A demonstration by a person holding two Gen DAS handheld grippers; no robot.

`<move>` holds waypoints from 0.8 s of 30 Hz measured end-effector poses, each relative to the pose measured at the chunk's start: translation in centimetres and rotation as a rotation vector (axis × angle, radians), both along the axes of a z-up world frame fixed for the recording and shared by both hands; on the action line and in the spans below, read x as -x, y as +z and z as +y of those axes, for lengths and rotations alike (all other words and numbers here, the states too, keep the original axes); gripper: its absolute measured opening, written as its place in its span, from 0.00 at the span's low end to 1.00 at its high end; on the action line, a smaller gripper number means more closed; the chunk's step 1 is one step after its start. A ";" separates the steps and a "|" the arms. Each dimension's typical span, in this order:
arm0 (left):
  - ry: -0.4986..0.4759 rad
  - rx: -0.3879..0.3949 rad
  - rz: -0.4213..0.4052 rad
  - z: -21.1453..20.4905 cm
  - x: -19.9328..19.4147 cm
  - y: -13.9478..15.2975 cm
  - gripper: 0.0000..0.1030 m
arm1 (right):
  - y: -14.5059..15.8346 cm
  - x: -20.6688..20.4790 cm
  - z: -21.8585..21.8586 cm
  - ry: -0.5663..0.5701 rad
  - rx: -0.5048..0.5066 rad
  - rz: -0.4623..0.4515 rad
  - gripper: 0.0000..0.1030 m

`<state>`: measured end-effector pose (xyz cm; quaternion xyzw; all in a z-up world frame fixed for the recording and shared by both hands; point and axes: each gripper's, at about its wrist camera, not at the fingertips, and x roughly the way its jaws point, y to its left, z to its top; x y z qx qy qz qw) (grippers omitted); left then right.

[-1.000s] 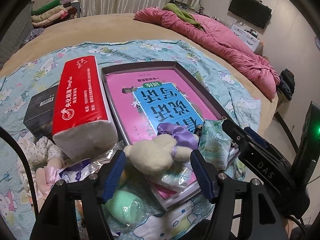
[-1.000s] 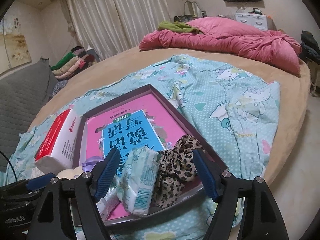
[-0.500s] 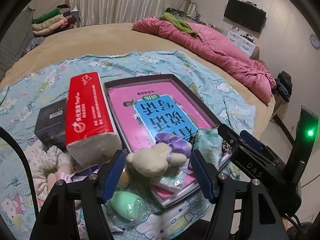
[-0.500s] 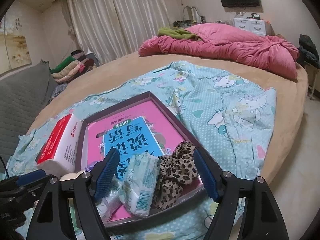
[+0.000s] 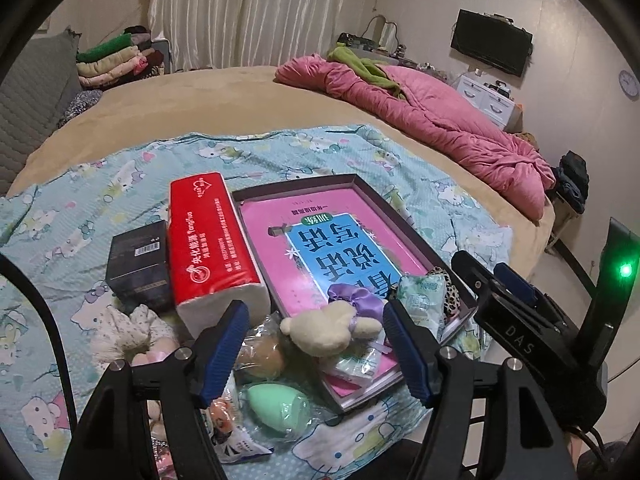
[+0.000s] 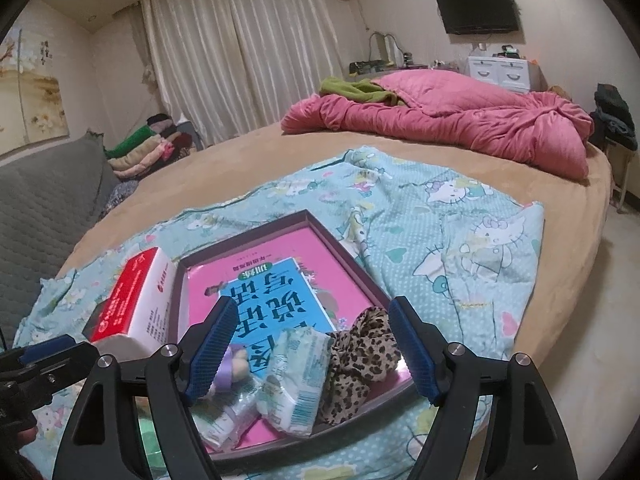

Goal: Organize soft objects
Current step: 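Move both open tools back from the tray toward the remaining pile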

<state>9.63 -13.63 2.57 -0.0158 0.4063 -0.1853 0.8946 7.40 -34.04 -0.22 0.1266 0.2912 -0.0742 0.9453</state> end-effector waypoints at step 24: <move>0.113 -0.050 -0.029 5.5 1.2 1.9 0.79 | 3.4 0.5 4.5 0.112 0.059 -0.019 0.78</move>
